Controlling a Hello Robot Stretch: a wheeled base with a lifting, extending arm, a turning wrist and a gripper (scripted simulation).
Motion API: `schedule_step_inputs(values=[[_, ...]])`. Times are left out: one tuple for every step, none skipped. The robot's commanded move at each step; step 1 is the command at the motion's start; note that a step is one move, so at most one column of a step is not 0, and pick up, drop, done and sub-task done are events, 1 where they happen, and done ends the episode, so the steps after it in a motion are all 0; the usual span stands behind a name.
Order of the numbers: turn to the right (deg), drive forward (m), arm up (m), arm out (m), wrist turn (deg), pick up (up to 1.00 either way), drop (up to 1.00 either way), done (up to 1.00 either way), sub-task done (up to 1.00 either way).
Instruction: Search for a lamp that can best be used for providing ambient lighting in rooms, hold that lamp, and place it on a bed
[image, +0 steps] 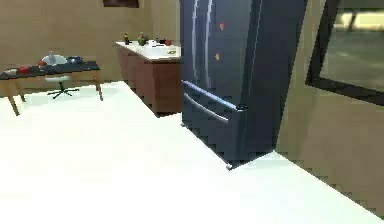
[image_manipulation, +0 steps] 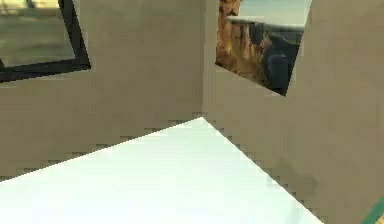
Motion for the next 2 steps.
schedule_step_inputs(values=[[45.0,0.0,0.0,0.0,0.0,0.0,0.0,0.0,0.0],[45.0,0.0,0.0,0.0,0.0,0.0,0.0,0.0,0.0]])
